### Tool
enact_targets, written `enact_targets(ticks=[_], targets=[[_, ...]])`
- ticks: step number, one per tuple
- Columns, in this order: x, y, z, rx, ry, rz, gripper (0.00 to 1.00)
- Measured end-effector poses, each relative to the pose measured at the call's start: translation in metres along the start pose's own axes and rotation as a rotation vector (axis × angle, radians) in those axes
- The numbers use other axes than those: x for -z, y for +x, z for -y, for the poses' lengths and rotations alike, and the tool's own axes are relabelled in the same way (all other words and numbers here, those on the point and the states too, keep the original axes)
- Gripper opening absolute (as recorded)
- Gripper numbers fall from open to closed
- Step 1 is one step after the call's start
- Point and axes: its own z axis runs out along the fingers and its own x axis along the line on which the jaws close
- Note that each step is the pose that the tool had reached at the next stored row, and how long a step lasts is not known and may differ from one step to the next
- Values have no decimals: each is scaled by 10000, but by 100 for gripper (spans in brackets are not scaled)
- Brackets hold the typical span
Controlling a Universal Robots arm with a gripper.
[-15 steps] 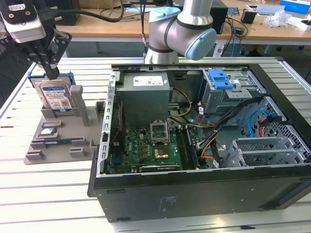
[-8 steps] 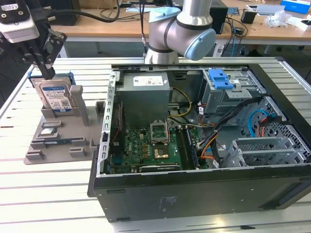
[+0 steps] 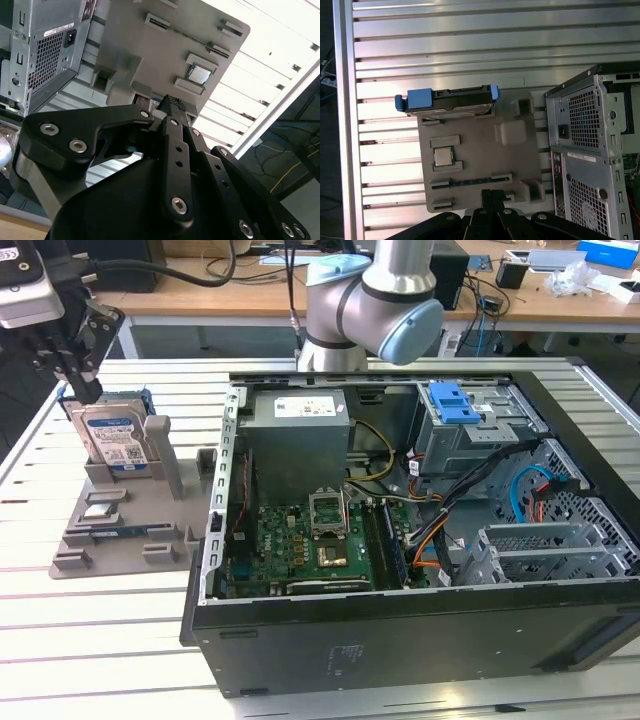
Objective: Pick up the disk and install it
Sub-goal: 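Reach for the disk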
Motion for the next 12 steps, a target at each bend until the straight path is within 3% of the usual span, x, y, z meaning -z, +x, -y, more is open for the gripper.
enact_targets(ticks=[12], targets=[[2,218,-11,0,3,1,11]])
